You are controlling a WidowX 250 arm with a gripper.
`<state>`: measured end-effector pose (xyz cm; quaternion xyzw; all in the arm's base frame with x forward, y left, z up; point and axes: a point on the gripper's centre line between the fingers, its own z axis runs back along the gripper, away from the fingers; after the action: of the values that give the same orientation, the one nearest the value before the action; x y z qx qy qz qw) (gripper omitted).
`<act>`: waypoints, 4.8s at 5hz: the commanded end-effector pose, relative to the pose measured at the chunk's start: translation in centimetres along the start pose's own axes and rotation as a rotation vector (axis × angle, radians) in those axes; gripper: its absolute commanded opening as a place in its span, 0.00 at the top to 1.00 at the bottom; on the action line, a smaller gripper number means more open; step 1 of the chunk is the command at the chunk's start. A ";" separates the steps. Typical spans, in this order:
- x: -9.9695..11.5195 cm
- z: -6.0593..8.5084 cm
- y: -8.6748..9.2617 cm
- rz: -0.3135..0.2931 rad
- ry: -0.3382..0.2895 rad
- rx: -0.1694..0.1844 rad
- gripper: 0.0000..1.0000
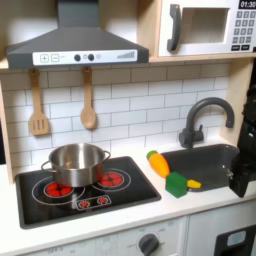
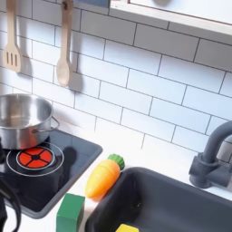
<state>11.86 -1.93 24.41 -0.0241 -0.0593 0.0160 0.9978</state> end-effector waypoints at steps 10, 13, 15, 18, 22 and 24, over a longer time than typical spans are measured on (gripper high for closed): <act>11.5 -4.1 -4.7 0.173 0.016 0.018 0.00; 13.8 -6.2 -5.6 0.182 0.064 0.024 0.00; 14.8 -7.6 -4.9 0.227 0.070 0.014 0.00; 16.4 -10.2 -3.6 0.284 0.057 0.007 0.00; 16.3 -10.5 -3.5 0.273 0.052 0.008 0.00; 16.2 -10.5 -3.5 0.273 0.053 0.008 0.00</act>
<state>29.35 -5.39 16.08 -0.0284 -0.0295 0.1512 0.9877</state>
